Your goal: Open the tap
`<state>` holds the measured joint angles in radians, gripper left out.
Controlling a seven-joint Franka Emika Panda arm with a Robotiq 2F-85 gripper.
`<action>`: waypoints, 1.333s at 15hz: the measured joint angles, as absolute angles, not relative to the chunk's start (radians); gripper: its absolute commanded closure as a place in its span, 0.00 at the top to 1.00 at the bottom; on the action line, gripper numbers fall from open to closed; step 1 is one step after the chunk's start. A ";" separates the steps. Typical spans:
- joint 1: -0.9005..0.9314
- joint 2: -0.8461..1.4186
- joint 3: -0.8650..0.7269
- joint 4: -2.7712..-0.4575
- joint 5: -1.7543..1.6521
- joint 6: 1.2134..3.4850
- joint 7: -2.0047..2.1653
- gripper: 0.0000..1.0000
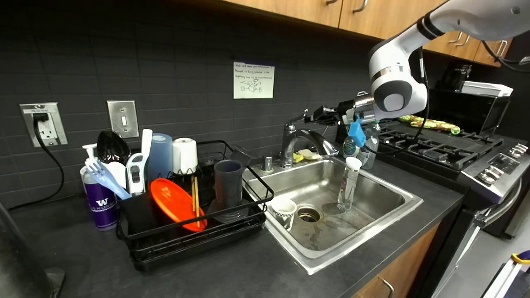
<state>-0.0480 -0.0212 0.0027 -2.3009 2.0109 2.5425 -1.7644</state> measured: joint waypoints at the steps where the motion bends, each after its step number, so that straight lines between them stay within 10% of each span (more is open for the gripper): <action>1: -0.045 -0.017 0.003 -2.295 2.011 2.547 -1.765 0.00; 20: -0.005 -0.003 0.014 -2.255 2.070 2.690 -1.810 0.00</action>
